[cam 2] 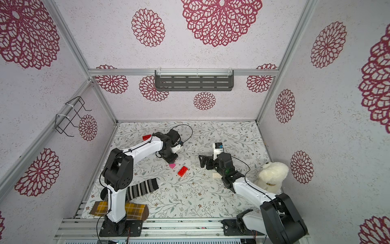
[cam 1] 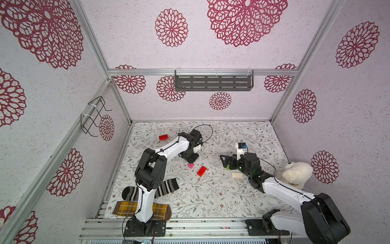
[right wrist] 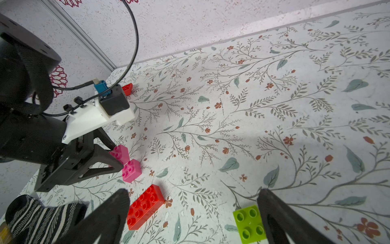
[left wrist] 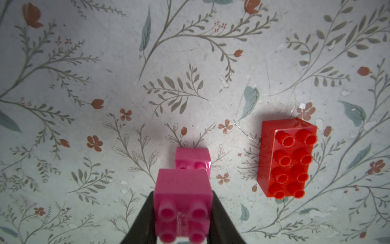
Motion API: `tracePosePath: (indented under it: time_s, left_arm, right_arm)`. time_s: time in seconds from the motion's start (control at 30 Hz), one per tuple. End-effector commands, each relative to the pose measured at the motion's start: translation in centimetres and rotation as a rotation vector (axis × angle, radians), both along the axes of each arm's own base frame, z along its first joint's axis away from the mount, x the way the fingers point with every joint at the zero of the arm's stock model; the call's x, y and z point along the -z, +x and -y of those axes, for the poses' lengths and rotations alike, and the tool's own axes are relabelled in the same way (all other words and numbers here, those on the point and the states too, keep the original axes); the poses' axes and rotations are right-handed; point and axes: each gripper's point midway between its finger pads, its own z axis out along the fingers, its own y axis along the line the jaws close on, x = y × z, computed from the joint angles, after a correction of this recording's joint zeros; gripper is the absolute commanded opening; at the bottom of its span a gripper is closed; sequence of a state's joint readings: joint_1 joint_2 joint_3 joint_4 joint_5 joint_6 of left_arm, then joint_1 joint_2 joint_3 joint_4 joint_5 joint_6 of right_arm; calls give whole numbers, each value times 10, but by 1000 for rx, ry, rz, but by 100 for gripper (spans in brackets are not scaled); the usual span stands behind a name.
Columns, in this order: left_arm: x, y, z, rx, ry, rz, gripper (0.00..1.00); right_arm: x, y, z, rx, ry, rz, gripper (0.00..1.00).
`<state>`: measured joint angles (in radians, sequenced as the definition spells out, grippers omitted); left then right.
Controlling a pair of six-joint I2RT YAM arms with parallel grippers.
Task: Assemble an ice cream with lego
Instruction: Assemble the lego brick with the lego brick.
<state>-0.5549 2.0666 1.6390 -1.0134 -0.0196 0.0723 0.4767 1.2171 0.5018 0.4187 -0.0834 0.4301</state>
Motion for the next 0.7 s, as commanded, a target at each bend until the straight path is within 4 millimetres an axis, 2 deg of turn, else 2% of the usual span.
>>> tracePosePath:
  time_s: [0.0,0.3,0.67]
  left_arm:
    - [-8,-7,2,-16,-68,-44,0]
    - [4,-12,-3,-11,-44,-78,0]
    - [9,-16,-6,-6,-46,-78,0]
  right_arm:
    - [-20,7,-5,-5,27,40,99]
    - [-20,7,-5,-5,27,40,99]
    - [-20,7,-5,-6,28,41,99]
